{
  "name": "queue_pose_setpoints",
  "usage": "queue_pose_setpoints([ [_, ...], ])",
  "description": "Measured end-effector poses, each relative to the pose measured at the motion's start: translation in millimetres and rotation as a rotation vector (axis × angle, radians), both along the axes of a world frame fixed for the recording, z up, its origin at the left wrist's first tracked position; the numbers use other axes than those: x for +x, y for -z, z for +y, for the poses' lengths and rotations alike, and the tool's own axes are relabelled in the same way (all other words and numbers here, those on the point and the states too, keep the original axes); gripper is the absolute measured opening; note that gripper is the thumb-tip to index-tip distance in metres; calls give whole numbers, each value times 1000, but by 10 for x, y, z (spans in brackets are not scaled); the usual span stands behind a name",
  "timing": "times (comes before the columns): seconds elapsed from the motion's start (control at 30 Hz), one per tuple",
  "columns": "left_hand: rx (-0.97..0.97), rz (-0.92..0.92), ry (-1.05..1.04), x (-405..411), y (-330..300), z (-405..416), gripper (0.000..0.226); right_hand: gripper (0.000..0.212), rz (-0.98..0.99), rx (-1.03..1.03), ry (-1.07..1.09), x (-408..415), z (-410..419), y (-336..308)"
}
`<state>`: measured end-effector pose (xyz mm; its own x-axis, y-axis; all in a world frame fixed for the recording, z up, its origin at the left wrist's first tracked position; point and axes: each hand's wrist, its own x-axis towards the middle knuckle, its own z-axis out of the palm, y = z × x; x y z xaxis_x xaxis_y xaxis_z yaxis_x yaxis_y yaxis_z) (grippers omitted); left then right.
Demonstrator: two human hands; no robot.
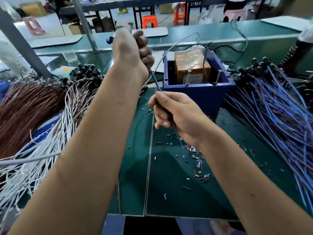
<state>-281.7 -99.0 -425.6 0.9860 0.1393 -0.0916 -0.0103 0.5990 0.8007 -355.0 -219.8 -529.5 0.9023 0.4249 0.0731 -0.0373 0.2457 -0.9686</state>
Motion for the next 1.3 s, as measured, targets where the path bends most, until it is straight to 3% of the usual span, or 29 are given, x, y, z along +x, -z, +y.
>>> queue_pose_setpoints([
  [0.1,168,-106,-115,-52,-53,-28,40,40,-161,-321,124,25,-389,102],
  [0.2,189,-220,-226,-122,-69,-31,41,38,-350,-660,318,21,-724,222],
  [0.27,302,-342,-199,-211,-30,-30,42,31,-422,-764,421,-14,-937,310],
  [0.37,630,-559,-165,-430,192,-188,43,25,-422,-700,580,-79,-1222,421],
  [0.5,1244,-846,-195,-688,780,-664,43,24,-568,-988,679,-82,-1210,480],
  [0.57,1488,-888,-144,-752,1047,-861,35,22,-613,-982,662,-78,-1162,458],
  [0.6,1522,-876,-110,-759,1135,-906,31,21,-636,-960,647,-76,-1169,444],
  [0.7,1501,-821,-72,-700,1286,-869,31,32,-707,-959,601,-41,-1243,342],
  [0.8,1495,-791,-78,-610,1379,-780,32,20,-752,-992,518,55,-1297,285],
  [0.93,1474,-763,-78,-589,1483,-690,28,6,-615,-776,575,52,-1284,406],
  [1.07,1420,-746,-87,-517,1577,-644,29,6,-481,-606,623,16,-1224,510],
  [1.3,1271,-722,-88,-511,1601,-696,11,12,-465,-556,648,-31,-1100,523],
])
